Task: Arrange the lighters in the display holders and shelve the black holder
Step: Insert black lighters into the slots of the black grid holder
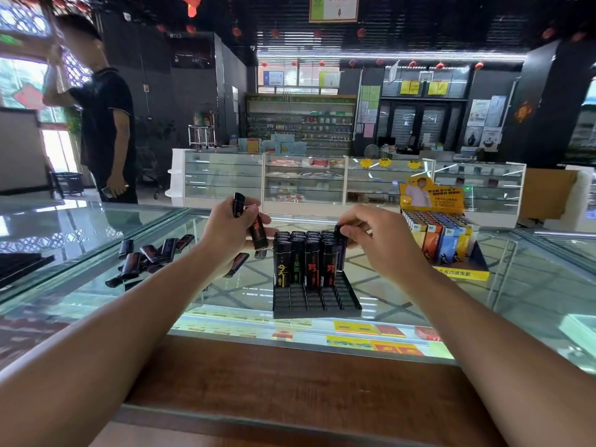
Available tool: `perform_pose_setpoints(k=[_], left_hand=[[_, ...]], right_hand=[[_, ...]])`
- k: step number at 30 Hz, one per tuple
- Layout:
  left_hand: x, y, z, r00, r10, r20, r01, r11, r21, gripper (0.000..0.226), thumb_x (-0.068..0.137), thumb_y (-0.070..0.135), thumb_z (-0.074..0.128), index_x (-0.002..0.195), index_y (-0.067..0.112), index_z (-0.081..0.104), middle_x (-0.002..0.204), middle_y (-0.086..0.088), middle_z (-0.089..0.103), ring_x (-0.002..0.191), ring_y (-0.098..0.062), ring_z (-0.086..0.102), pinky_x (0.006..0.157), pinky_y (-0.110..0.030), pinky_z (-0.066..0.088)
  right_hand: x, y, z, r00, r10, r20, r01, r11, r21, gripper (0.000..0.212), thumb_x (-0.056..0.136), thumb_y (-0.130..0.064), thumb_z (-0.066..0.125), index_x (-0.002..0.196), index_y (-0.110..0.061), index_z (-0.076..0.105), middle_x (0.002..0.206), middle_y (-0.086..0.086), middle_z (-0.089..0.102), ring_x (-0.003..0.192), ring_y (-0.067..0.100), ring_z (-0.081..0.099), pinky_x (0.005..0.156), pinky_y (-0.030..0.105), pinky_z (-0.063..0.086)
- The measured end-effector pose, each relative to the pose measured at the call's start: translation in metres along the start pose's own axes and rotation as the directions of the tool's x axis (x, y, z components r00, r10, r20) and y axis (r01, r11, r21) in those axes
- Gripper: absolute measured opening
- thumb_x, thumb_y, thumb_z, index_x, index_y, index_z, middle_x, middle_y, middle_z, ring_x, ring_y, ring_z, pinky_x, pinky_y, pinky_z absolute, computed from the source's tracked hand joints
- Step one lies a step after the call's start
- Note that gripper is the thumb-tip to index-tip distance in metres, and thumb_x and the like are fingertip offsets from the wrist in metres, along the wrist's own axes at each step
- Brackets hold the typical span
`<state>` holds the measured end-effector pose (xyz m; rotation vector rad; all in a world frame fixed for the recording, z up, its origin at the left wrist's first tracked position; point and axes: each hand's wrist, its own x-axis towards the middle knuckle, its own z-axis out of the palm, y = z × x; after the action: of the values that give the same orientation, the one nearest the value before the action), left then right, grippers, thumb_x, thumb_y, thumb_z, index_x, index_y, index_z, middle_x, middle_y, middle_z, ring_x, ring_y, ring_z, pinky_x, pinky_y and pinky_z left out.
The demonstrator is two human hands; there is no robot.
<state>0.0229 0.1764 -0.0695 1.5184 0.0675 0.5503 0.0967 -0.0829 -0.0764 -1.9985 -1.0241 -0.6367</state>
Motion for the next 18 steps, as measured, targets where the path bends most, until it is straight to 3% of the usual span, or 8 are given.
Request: perform_pose_setpoints(k=[4,8,10,12,14,18], left_hand=[[0.0005,-0.0007,-0.0003,1.000,0.009,0.010,-0.009,1.000,0.025,0.019,0.110,0.012,0.047,0.125,0.005,0.057,0.093,-0.012,0.072,0.072,-0.021,0.077,0.055,-0.030,0.059],[0.0010,-0.0016,-0.0002,1.000,0.011,0.017,-0.012,0.999,0.035,0.020,0.110,0.012,0.048,0.126,0.003,0.057,0.093,-0.013,0.071,0.069,-0.019,0.076,0.055,-0.029,0.059],[0.0019,-0.0026,-0.0005,1.000,0.015,0.015,-0.015,0.999,0.044,0.020,0.110,0.012,0.048,0.126,0.004,0.057,0.093,-0.012,0.072,0.069,-0.019,0.076,0.056,-0.029,0.059],[0.0026,-0.0030,-0.0018,1.000,0.019,0.016,-0.020,0.998,0.053,0.020,0.110,0.012,0.048,0.126,0.004,0.057,0.094,-0.013,0.072,0.070,-0.019,0.076,0.056,-0.030,0.059],[0.0026,-0.0035,-0.0024,1.000,0.021,0.023,-0.022,0.998,0.053,0.019,0.110,0.012,0.048,0.125,0.004,0.057,0.096,-0.015,0.071,0.069,-0.019,0.075,0.055,-0.029,0.059],[0.0029,-0.0038,-0.0020,1.000,0.017,0.023,-0.018,0.999,0.047,0.019,0.110,0.011,0.049,0.124,0.003,0.058,0.096,-0.015,0.071,0.068,-0.018,0.075,0.056,-0.028,0.059]], right_hand=[[-0.0007,0.0012,0.0019,0.998,-0.053,0.024,0.054,0.998,-0.043,0.009,0.097,-0.002,0.072,0.102,-0.008,0.075,0.092,0.007,0.073,0.078,0.007,0.070,0.067,0.008,0.052],[-0.0001,0.0051,0.0022,0.997,-0.076,0.006,0.076,0.993,-0.086,0.008,0.097,-0.006,0.072,0.102,-0.012,0.074,0.092,0.001,0.073,0.081,0.011,0.071,0.074,0.030,0.060],[0.0008,0.0060,0.0018,0.998,-0.060,0.013,0.061,0.994,-0.086,0.010,0.097,-0.005,0.072,0.102,-0.014,0.074,0.092,0.000,0.073,0.081,0.009,0.070,0.074,0.030,0.060],[0.0018,0.0043,0.0005,0.999,0.016,0.036,-0.016,1.000,-0.005,0.014,0.096,-0.003,0.073,0.101,-0.015,0.073,0.092,0.000,0.074,0.081,0.009,0.071,0.069,0.022,0.060],[0.0015,0.0024,-0.0012,0.991,0.100,0.092,-0.107,0.991,0.076,0.016,0.092,-0.008,0.079,0.101,-0.019,0.070,0.091,-0.003,0.074,0.082,0.011,0.072,0.068,0.023,0.061],[-0.0016,0.0084,0.0022,0.952,0.201,0.232,-0.218,0.975,0.052,0.030,0.086,-0.015,0.086,0.108,-0.023,0.067,0.092,-0.006,0.073,0.083,0.010,0.072,0.072,0.028,0.058]])
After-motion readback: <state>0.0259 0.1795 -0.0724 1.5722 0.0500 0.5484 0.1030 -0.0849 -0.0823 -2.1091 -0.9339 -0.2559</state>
